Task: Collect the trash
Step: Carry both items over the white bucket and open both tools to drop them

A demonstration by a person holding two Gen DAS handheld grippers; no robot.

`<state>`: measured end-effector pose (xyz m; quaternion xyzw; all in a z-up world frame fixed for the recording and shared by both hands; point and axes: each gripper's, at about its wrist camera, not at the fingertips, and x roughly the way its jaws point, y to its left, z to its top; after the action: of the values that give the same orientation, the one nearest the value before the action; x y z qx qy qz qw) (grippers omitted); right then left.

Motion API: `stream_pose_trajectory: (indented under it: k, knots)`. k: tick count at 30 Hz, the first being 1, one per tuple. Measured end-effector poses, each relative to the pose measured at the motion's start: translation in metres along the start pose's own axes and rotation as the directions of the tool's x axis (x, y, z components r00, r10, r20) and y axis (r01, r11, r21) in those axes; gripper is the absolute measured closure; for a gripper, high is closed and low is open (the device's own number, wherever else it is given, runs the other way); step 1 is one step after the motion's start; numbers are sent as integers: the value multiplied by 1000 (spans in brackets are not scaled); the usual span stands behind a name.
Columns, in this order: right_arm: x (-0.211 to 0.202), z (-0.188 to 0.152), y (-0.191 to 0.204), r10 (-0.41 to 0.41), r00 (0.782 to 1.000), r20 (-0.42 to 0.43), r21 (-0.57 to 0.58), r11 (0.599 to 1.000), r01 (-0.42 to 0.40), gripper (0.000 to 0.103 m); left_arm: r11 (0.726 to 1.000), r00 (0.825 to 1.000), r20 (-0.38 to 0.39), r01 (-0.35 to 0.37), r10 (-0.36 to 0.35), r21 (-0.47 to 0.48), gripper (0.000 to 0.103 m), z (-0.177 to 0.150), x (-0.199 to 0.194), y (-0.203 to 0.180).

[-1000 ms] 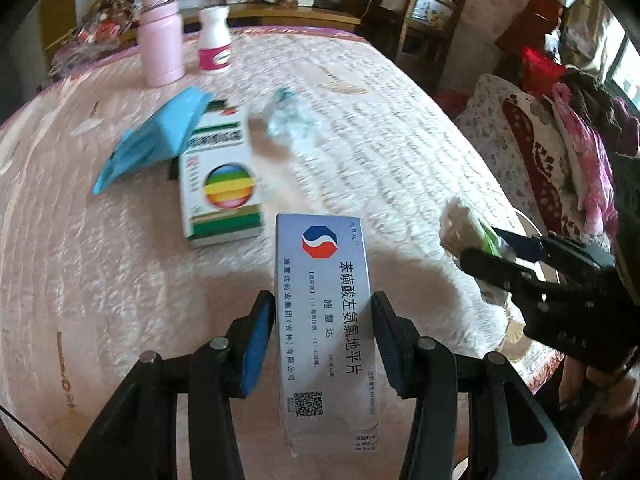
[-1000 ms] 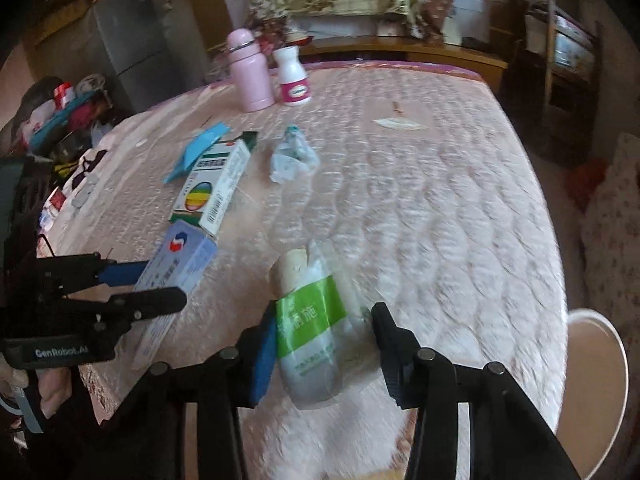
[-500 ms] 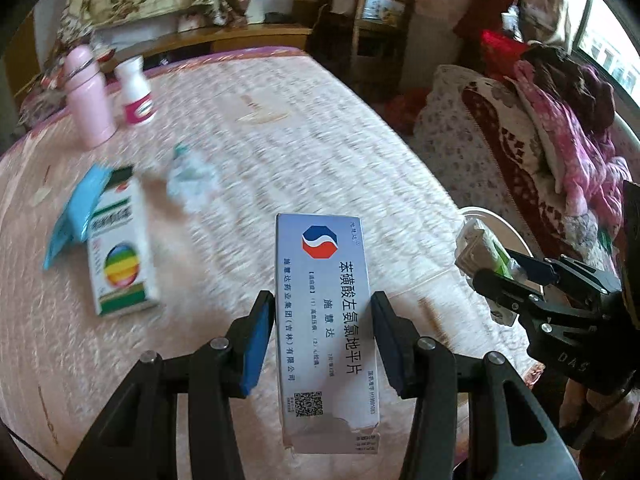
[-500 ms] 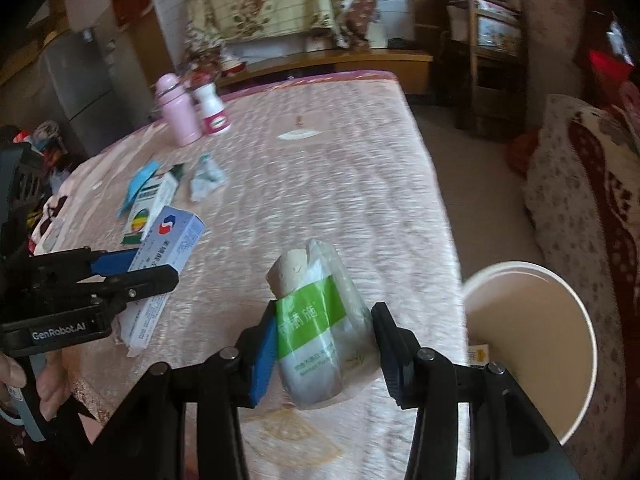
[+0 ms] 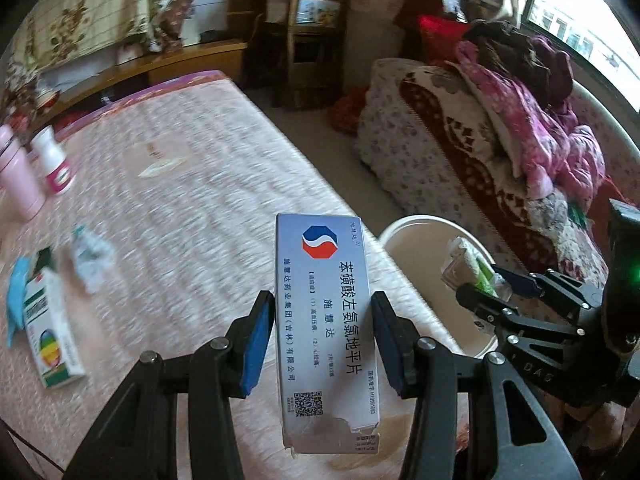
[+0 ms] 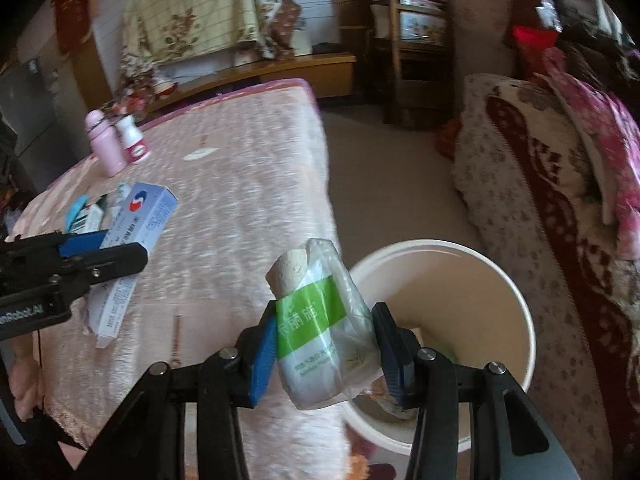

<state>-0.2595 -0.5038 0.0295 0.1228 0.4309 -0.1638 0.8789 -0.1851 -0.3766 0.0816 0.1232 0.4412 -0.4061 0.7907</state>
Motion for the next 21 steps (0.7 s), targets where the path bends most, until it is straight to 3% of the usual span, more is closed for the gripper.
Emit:
stream_pose_trajectory:
  k: [11,21]
  knots:
    - [-3,-9,-46,-79,997,-9,77,994,79,54,995,997,-16,78,-77,59,52,19,26,-46]
    - [0,-19,-72,-118,993,-27,134,984,121,53,992,992,-52,118,-115,48,52,23,49,-65]
